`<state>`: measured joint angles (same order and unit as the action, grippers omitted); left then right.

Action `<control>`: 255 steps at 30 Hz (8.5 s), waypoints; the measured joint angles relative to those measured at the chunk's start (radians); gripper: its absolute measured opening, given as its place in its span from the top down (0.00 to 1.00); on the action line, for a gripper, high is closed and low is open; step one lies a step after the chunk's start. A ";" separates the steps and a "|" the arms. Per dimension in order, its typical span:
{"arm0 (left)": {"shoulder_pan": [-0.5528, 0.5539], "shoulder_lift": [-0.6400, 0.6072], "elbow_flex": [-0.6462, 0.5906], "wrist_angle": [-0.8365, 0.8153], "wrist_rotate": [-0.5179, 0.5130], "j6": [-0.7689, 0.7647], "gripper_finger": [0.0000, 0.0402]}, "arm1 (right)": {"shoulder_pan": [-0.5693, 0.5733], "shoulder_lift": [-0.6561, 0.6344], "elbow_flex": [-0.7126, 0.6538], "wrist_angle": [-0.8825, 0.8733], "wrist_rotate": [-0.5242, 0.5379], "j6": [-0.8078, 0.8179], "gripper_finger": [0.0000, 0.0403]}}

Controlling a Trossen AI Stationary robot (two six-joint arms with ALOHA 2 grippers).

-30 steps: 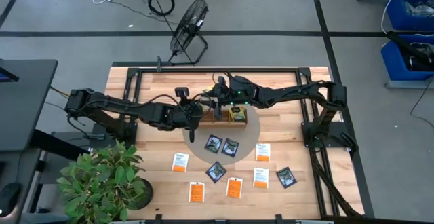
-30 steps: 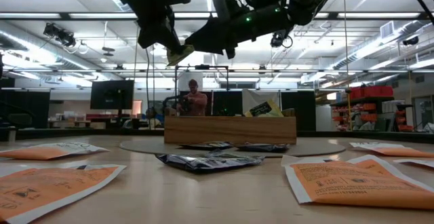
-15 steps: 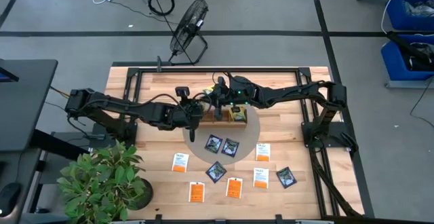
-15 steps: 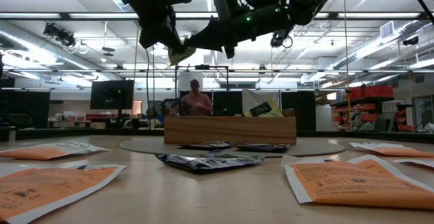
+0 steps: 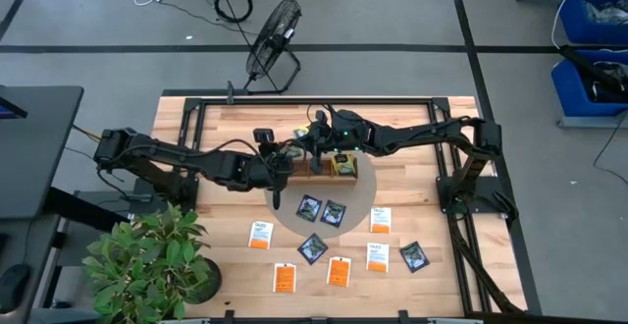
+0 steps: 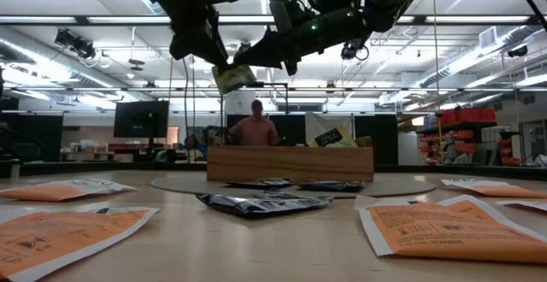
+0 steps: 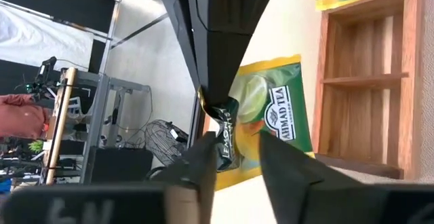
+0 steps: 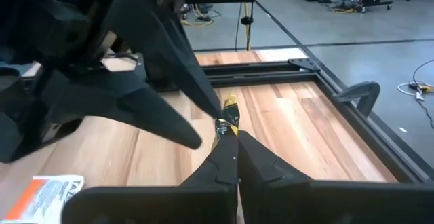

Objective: Pick & Place Tea
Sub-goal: Put the yellow tea bag into the right section of the wooden organizer

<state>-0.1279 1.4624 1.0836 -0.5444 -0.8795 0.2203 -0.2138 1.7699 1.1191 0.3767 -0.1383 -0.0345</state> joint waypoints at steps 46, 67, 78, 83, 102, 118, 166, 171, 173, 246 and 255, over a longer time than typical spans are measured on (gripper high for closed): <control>0.000 0.000 0.000 -0.185 -0.140 -0.261 0.24 | 0.047 -0.409 -0.851 0.609 0.236 -0.094 1.00; -0.001 0.000 0.000 -0.185 -0.137 -0.263 0.24 | 0.047 -0.179 -0.853 0.810 0.227 -0.097 1.00; -0.001 0.000 0.000 -0.185 -0.136 -0.269 0.24 | 0.047 -0.136 -0.853 0.817 0.255 -0.095 1.00; -0.001 0.000 0.000 -0.185 -0.135 -0.269 0.24 | 0.044 -0.136 -0.853 0.806 0.262 -0.085 1.00; -0.001 0.000 0.000 -0.185 -0.135 -0.270 0.24 | 0.043 -0.136 -0.853 0.780 0.262 -0.079 0.70; 0.001 0.001 0.000 -0.185 -0.085 -0.265 0.24 | 0.045 -0.449 -0.746 0.273 0.281 -0.105 0.65; 0.060 0.001 0.000 -0.173 0.092 -0.340 0.24 | -0.028 -0.432 -0.183 -0.528 0.232 -0.117 0.65; 0.061 0.001 0.000 -0.182 0.109 -0.347 0.24 | -0.107 -0.282 -0.003 -0.636 0.218 -0.162 0.65; 0.061 0.001 0.000 -0.191 0.111 -0.351 0.24 | -0.140 -0.220 0.071 -0.689 0.189 -0.174 0.65; 0.283 0.001 0.000 0.010 0.518 -0.154 0.24 | -0.207 -0.115 0.387 -1.384 0.052 -0.076 0.48; 0.476 0.003 0.000 0.161 0.766 -0.138 0.24 | -0.064 -0.418 -0.062 -1.078 0.134 0.037 0.49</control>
<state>0.3484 1.4654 1.0833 -0.3838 -0.1140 0.0824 -0.2774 1.3518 1.0566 -0.7017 -0.0039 0.0027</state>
